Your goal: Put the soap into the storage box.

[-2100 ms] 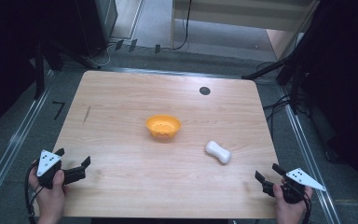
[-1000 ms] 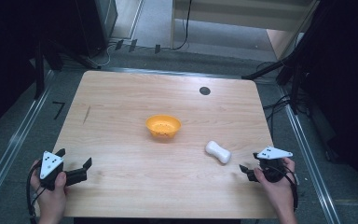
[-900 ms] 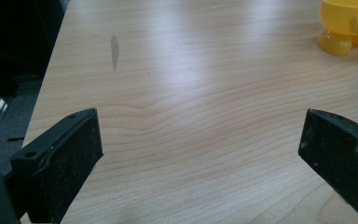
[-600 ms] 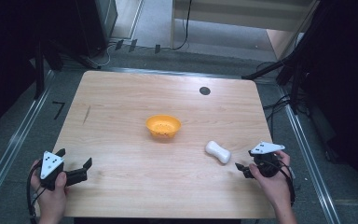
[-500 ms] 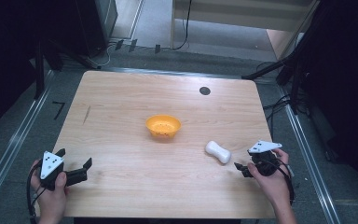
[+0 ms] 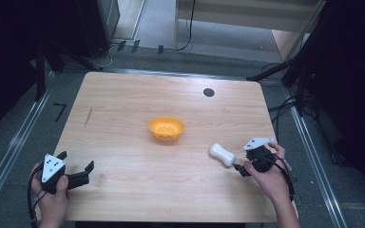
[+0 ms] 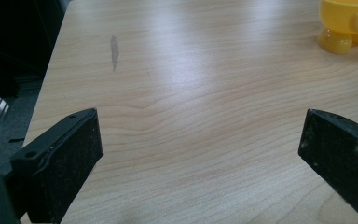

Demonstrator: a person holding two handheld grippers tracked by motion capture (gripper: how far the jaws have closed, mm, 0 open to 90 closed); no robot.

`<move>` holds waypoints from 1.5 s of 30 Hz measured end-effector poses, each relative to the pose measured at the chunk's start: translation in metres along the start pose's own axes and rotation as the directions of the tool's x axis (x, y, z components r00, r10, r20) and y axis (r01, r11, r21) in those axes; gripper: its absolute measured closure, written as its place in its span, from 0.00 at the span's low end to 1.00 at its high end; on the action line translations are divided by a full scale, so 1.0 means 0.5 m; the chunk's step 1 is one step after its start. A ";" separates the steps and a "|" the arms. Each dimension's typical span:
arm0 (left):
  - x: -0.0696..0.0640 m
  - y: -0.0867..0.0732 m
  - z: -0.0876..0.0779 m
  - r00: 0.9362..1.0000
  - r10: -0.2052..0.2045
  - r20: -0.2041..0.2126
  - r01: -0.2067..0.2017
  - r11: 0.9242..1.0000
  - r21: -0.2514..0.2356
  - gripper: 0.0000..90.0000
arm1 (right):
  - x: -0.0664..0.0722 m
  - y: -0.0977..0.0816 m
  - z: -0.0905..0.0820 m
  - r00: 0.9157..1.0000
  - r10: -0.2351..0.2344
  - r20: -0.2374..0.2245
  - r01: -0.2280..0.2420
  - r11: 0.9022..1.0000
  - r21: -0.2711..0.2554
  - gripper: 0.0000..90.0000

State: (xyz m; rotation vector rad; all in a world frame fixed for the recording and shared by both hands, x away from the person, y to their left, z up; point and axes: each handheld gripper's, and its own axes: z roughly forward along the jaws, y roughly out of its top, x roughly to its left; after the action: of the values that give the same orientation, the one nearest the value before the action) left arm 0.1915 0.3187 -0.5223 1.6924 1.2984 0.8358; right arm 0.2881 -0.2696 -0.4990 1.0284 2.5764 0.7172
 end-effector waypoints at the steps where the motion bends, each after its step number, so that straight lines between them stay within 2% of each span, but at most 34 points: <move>1: 0.000 0.000 0.000 1.000 0.000 -0.001 0.000 1.000 0.001 0.00 | 0.000 0.002 0.003 1.000 -0.003 0.001 0.003 1.000 0.008 0.24; 15: 0.000 0.000 0.000 1.000 -0.002 0.000 0.002 1.000 -0.003 0.00 | -0.003 0.037 0.025 1.000 -0.027 -0.010 0.028 0.996 0.082 0.21; 31: 0.000 0.000 0.000 1.000 0.003 0.001 -0.003 1.000 0.000 0.00 | 0.001 0.075 0.038 0.999 -0.043 -0.031 0.047 0.992 0.115 0.20; 45: -0.001 0.000 0.000 1.000 0.010 0.001 -0.010 1.000 0.001 0.00 | 0.011 0.103 0.060 0.998 -0.039 -0.052 0.046 0.988 0.147 0.20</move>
State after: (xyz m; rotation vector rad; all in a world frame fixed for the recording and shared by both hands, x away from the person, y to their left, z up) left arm 0.1914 0.3180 -0.5222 1.7015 1.2905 0.8406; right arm 0.3262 -0.2233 -0.4965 1.0069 2.7192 0.5541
